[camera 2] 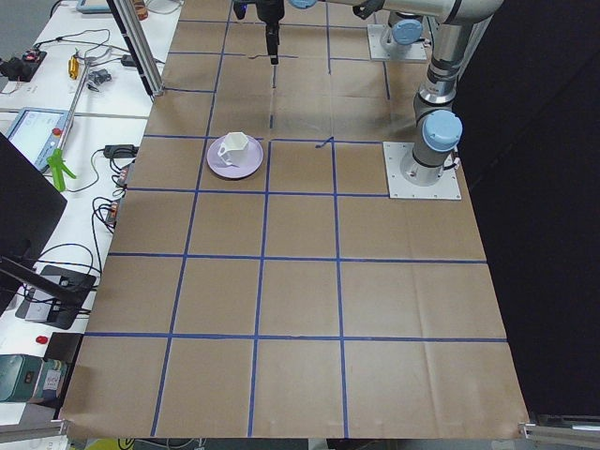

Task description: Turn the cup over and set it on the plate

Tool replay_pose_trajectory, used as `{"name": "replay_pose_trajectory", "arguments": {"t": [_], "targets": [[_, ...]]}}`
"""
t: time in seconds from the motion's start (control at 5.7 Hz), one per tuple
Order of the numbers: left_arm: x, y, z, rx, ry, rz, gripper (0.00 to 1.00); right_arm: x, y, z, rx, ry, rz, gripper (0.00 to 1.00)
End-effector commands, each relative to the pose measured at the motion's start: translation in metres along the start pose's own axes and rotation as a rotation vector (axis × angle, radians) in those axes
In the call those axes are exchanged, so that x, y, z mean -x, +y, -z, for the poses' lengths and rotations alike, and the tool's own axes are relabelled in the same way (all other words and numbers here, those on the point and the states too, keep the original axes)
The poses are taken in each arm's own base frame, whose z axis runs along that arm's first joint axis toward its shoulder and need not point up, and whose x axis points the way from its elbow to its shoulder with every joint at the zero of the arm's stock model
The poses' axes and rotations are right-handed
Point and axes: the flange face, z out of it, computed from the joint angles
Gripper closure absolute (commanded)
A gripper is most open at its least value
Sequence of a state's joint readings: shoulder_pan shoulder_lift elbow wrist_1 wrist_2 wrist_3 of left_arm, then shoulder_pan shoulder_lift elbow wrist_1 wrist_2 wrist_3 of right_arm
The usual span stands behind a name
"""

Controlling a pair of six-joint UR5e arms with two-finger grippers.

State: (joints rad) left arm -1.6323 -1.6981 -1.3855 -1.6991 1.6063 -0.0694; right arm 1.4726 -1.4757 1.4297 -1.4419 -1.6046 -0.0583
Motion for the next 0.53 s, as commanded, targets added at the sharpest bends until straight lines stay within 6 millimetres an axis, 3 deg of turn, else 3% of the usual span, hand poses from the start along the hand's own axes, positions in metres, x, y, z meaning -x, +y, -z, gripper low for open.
{"name": "replay_pose_trajectory", "arguments": {"t": [0.0, 0.35], "targets": [[0.0016, -0.001, -0.0081, -0.001, -0.003, 0.001, 0.01, 0.0, 0.0, 0.0, 0.0, 0.0, 0.0, 0.0], [0.0013, -0.0018, -0.008, -0.009, 0.001, 0.003, 0.01, 0.0, 0.0, 0.0, 0.0, 0.0, 0.0, 0.0]]}}
